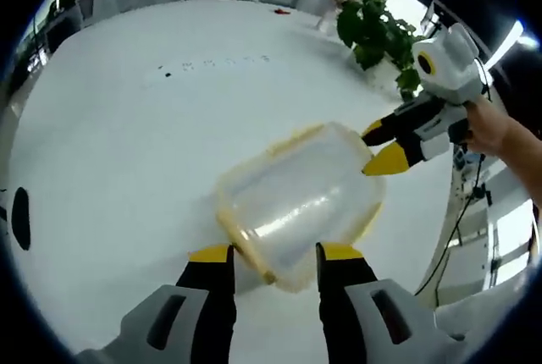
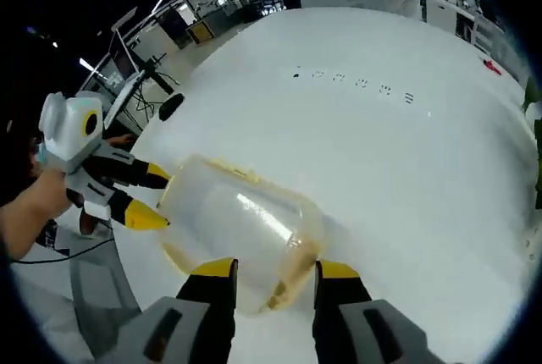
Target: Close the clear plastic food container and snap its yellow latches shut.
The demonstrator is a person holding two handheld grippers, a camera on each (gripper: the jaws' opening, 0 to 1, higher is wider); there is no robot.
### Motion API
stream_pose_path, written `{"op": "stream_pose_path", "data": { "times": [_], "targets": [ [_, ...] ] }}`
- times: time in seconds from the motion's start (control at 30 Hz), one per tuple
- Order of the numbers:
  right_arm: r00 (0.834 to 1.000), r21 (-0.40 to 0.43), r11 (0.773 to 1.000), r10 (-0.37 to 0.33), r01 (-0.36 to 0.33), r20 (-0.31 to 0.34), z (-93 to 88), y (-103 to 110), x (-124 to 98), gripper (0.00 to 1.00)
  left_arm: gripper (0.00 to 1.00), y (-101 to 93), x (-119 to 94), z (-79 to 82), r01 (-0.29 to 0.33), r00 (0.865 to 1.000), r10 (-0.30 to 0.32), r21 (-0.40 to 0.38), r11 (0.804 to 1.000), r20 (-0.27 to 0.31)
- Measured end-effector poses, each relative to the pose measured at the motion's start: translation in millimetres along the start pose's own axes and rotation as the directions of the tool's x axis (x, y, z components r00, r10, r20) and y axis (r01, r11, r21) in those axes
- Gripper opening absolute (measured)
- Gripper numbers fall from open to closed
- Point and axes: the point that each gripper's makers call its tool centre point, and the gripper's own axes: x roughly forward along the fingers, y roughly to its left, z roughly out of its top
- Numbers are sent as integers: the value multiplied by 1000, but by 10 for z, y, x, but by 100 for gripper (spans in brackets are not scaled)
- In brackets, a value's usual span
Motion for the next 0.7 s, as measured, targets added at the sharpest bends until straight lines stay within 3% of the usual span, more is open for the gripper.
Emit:
{"op": "stream_pose_path", "data": {
  "times": [0.43,0.47,0.5,0.63,0.7],
  "targets": [
    [1000,-24,1000,-18,18,6,-3,23,6,28,30,4,17,11,13,1000,-13,21,1000,-3],
    [998,-22,1000,-5,6,64,118,103,57,27,30,-17,19,15,18,1000,-18,18,1000,0],
    [1000,-47,999,-10,10,3,20,105,27,26,29,-9,15,19,18,1000,-18,7,1000,0],
    [1000,-33,999,-15,15,-13,18,107,17,26,25,23,9,21,53,999,-53,-70,996,12],
    [1000,-33,999,-19,19,-12,-5,108,12,25,25,12,13,-10,41,999,-41,-45,998,3]
  ]
}}
